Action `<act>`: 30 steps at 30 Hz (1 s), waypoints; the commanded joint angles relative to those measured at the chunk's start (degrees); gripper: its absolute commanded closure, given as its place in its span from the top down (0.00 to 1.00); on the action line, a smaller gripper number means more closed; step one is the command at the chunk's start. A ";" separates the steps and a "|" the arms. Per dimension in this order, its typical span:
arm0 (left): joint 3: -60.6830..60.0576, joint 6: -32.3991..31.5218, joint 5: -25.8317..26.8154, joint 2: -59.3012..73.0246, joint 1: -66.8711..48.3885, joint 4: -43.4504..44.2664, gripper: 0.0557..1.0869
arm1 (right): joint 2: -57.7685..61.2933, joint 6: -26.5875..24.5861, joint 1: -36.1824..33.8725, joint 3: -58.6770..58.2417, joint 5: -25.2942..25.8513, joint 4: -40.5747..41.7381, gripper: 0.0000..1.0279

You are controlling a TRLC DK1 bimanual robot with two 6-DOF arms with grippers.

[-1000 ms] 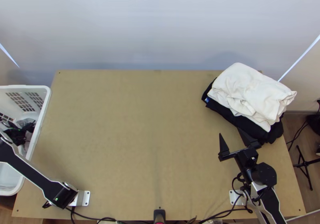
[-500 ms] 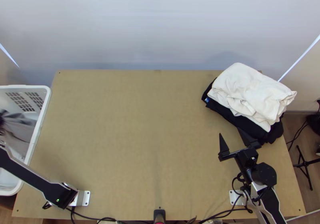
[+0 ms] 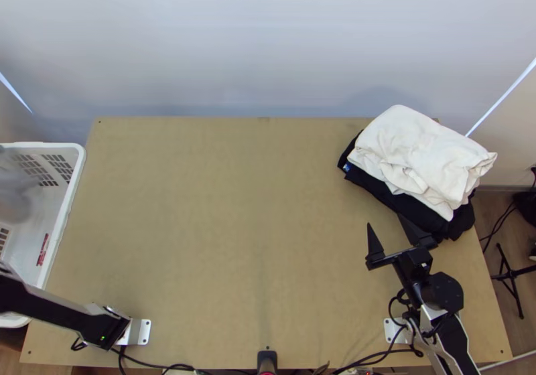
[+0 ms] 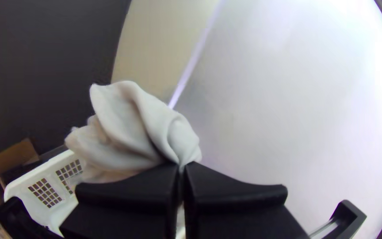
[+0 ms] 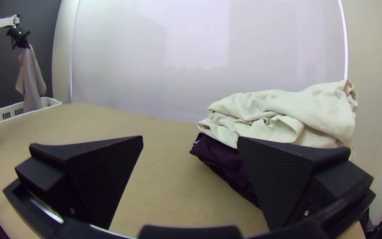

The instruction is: Fold the t-shirt

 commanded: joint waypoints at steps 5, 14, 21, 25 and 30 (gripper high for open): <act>-23.43 3.42 -0.92 -32.07 -28.39 -9.99 0.03 | 0.01 0.02 0.01 0.01 0.01 -0.01 0.96; -56.83 -7.39 -30.45 -42.88 -90.08 1.26 0.03 | 0.01 0.02 0.01 0.01 0.01 -0.01 0.96; -68.26 -10.65 -34.40 -34.10 -112.58 12.86 0.03 | 0.01 0.02 0.01 0.01 0.01 -0.01 0.96; -66.41 -12.49 -35.28 -26.27 -119.09 19.98 0.03 | 0.01 0.02 0.01 0.01 0.01 -0.01 0.96; -55.51 -14.07 -35.28 -14.67 -123.57 23.23 0.03 | 0.01 0.02 0.01 0.01 0.01 -0.01 0.96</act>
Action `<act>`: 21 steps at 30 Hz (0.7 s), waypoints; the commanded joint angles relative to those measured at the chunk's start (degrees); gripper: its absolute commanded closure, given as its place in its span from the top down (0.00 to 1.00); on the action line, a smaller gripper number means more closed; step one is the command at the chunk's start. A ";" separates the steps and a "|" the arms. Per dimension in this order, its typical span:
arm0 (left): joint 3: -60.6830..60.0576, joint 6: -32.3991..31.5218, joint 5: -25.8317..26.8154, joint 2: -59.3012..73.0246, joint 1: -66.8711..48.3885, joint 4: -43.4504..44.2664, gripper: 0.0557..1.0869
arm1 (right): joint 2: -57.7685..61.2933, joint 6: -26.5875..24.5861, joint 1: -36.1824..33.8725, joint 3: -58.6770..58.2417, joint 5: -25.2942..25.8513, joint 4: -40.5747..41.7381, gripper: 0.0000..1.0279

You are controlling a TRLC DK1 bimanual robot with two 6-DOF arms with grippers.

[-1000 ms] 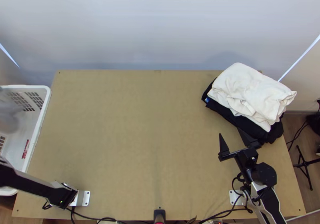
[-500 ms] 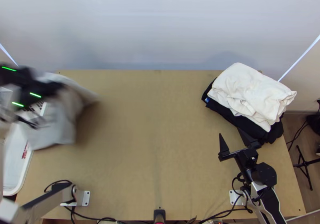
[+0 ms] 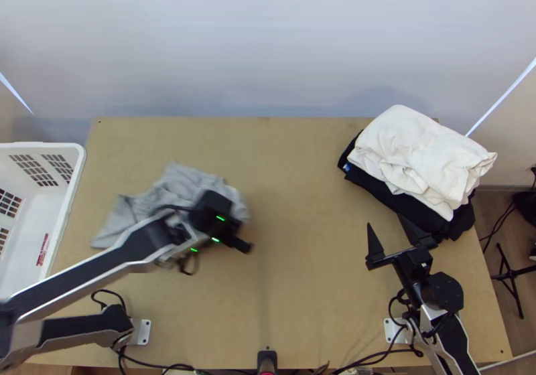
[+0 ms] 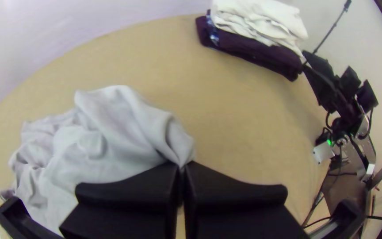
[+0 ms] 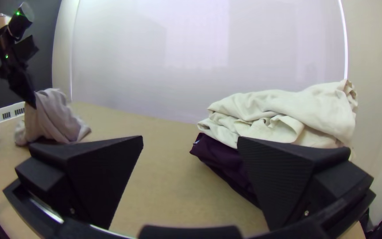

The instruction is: Fold the t-shirt

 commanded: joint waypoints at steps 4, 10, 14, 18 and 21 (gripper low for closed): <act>16.16 -3.28 -1.40 20.25 -12.74 6.45 0.03 | 0.01 0.02 0.01 0.01 0.01 -0.01 0.96; 27.06 -3.98 -1.49 22.63 -14.15 11.99 0.90 | 0.01 0.02 0.01 0.01 0.01 -0.01 0.96; 30.49 -1.87 -1.49 20.87 -12.22 12.25 0.96 | 0.01 0.02 0.01 0.01 0.01 -0.01 0.96; 27.41 0.24 -1.49 14.80 -5.80 13.22 0.96 | 0.01 0.02 0.01 0.01 0.01 -0.01 0.96; 24.69 0.76 -1.40 10.76 3.25 13.39 0.96 | 0.01 0.02 0.01 0.01 0.01 0.08 0.96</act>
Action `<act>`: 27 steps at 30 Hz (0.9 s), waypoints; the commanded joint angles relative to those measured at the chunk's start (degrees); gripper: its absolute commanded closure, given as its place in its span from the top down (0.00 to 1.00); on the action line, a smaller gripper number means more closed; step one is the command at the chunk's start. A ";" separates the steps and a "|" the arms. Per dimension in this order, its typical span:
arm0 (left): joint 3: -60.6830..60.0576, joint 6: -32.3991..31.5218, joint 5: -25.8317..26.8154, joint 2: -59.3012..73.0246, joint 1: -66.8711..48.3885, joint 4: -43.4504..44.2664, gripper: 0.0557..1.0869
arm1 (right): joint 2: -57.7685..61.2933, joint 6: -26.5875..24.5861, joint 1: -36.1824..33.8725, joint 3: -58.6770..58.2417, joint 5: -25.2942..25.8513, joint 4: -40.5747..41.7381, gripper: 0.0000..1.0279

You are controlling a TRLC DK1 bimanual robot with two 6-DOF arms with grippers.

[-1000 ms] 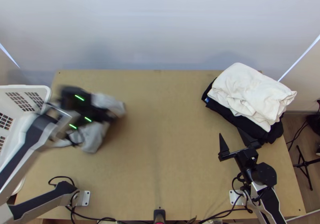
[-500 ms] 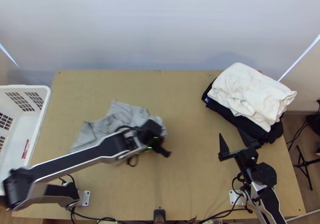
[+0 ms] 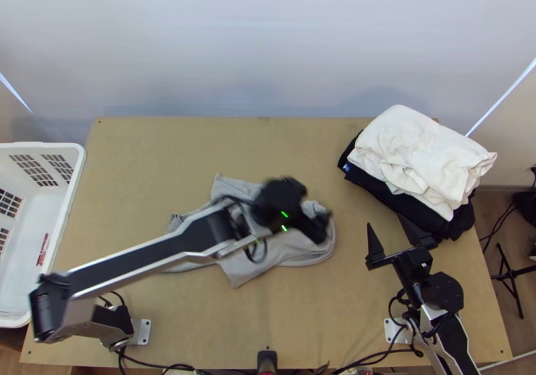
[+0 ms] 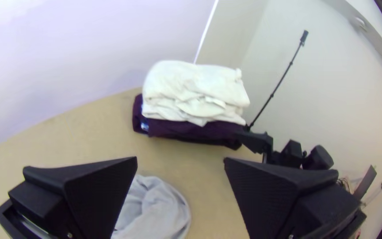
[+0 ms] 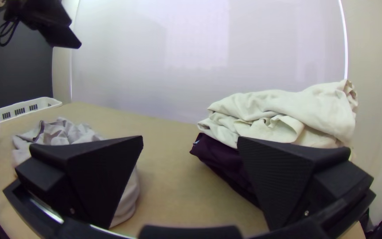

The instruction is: Fold the t-shirt

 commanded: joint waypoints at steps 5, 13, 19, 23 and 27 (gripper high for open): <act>-8.15 6.71 0.44 -13.39 27.60 1.26 0.96 | 0.01 0.02 0.01 0.01 0.01 -0.01 0.96; -12.72 11.63 0.44 -25.16 50.01 -10.43 0.96 | 0.01 0.02 0.01 0.01 0.01 -0.01 0.96; -21.25 14.97 0.35 -33.51 62.93 -15.61 0.96 | 0.01 0.02 0.01 0.01 0.01 -0.01 0.96; -25.38 16.03 0.44 -38.52 69.35 -19.13 0.96 | 0.01 3.62 0.45 0.01 0.01 -0.01 0.96; -28.10 16.38 0.44 -42.92 73.21 -21.85 0.96 | 0.01 6.00 1.60 0.01 -0.96 -0.27 0.96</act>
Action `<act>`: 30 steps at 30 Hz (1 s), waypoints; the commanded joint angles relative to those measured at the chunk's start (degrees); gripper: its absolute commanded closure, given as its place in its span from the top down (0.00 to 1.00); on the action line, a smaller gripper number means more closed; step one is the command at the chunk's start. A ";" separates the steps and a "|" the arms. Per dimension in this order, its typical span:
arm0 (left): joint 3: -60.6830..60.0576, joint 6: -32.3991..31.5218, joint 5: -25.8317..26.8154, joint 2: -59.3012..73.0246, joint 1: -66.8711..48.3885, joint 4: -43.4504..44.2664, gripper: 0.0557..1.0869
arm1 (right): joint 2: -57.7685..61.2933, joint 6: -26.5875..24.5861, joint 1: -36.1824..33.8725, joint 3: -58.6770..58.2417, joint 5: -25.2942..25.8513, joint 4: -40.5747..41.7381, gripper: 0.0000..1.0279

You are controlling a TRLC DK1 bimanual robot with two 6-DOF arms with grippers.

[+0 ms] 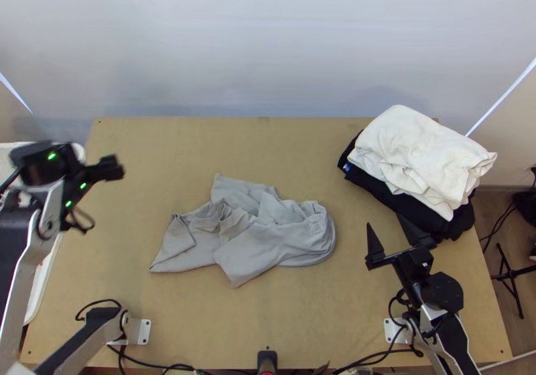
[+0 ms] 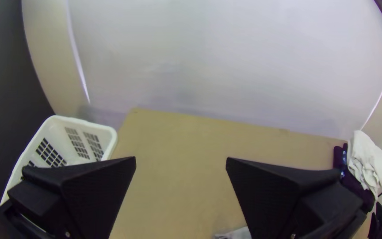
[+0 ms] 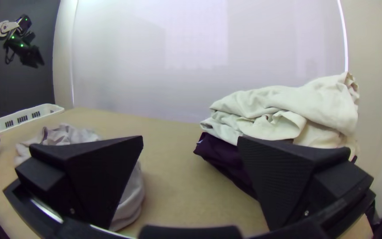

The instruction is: Fold the t-shirt

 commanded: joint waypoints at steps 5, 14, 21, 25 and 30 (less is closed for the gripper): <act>-8.71 1.54 -0.07 -11.75 12.25 -6.63 0.96 | 0.01 3.99 7.93 0.01 -1.46 -0.43 0.96; -13.19 1.54 0.11 -15.70 13.83 -7.51 0.96 | 0.10 3.90 9.07 0.19 -1.81 -1.31 0.96; -15.92 1.01 0.81 -13.86 12.60 -3.81 0.96 | 8.27 -5.94 7.40 4.50 -0.58 -0.51 0.96; -19.17 0.31 0.81 -13.86 9.96 -1.44 0.96 | 24.97 -9.90 5.29 16.62 -0.85 -3.59 0.96; -22.25 -1.36 0.81 -14.21 7.15 1.11 0.96 | 45.54 -7.35 14.96 34.99 -0.76 -14.14 0.96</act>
